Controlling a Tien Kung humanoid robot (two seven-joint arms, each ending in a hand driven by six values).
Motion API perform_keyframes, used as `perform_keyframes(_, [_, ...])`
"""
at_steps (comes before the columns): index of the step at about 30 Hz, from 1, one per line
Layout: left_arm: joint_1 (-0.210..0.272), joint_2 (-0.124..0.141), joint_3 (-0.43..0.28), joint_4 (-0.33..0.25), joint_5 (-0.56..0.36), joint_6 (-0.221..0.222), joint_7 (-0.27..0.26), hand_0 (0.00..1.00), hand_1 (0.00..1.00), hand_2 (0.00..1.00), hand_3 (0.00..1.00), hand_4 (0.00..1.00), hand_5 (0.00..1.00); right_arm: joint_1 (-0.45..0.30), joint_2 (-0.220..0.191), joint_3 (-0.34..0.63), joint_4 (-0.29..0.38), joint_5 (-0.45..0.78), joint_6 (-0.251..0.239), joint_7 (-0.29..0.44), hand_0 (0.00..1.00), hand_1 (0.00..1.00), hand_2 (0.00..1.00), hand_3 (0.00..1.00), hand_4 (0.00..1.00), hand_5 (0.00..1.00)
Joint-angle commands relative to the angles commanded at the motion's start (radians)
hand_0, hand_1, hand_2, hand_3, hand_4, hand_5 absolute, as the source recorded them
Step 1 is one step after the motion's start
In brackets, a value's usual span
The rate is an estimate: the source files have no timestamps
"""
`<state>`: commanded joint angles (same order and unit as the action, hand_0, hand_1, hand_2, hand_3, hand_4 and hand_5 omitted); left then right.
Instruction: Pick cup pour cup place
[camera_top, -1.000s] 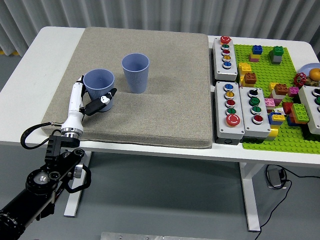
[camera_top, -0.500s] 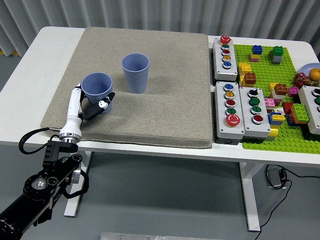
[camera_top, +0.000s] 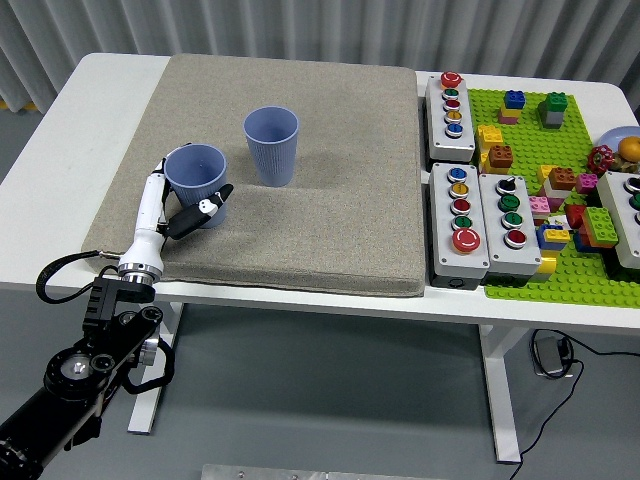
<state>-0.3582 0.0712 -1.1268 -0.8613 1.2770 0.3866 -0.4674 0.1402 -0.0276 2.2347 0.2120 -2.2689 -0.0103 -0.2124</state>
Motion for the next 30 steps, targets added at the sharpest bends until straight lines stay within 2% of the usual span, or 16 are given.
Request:
perform_keyframes(1, [0.001,0.000,-0.002,-0.001,0.002,-0.003,0.001,0.733,0.760,0.917,0.947,0.993,0.475,0.000,0.000,0.000,0.000,0.000,0.000,0.000,0.689,0.653,0.595,0.579,0.002,0.175])
perform_keyframes(2, [0.001,0.000,-0.003,-0.001,0.004,-0.004,0.002,0.762,0.793,0.958,0.995,0.998,0.530,0.000,0.000,0.000,0.000,0.000,0.000,0.000,0.689,0.653,0.593,0.579,0.002,0.175])
perform_keyframes(19, [0.007,0.004,-0.025,-0.028,0.035,-0.019,0.010,0.802,0.844,0.998,0.998,0.998,0.500,0.004,-0.001,-0.001,-0.001,0.000,0.000,0.000,0.689,0.653,0.590,0.579,0.002,0.174])
perform_keyframes(20, [0.011,0.005,-0.028,-0.037,0.036,-0.021,0.010,0.818,0.854,0.998,0.998,0.998,0.533,0.004,-0.001,0.000,-0.001,0.000,0.000,0.000,0.688,0.653,0.590,0.578,0.002,0.174])
perform_keyframes(25, [0.019,0.009,-0.038,-0.060,0.039,-0.032,0.014,0.818,0.854,0.998,0.998,0.998,0.533,0.004,-0.002,0.000,-0.001,0.000,0.000,0.000,0.688,0.653,0.590,0.578,0.002,0.174])
perform_keyframes(26, [0.021,0.011,-0.041,-0.065,0.041,-0.035,0.015,0.833,0.867,0.998,0.998,0.998,0.585,0.004,-0.002,0.001,-0.001,0.000,0.001,0.001,0.689,0.653,0.589,0.578,0.002,0.174])
perform_keyframes(30, [0.026,0.013,-0.048,-0.086,0.043,-0.043,0.018,0.833,0.867,0.998,0.998,0.998,0.585,0.005,-0.003,0.003,-0.001,0.000,0.000,0.001,0.689,0.653,0.589,0.578,0.002,0.174])
